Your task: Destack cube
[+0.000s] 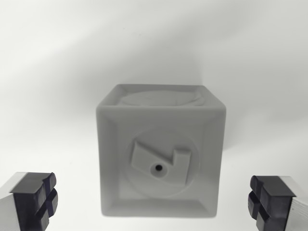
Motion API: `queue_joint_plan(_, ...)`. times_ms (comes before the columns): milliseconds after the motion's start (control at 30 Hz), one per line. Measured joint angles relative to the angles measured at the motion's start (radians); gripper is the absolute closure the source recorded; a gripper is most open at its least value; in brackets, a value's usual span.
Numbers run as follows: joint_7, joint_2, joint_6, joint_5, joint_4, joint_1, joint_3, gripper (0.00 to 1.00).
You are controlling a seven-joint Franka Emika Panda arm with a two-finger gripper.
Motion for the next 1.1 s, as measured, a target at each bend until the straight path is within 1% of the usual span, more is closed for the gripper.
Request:
queue_joint_plan(467,0.000,-0.120,-0.101,0.000,-0.018,0.000,-0.001,0.00)
queue_joint_plan(567,0.000,-0.152,-0.131,0.000,-0.020,0.000,-0.001,0.00)
queue_joint_plan(833,0.001,-0.230,-0.209,-0.001,-0.018,0.000,-0.001,0.00)
queue_joint_plan(1100,0.002,-0.299,-0.292,-0.002,-0.005,0.000,-0.001,0.00)
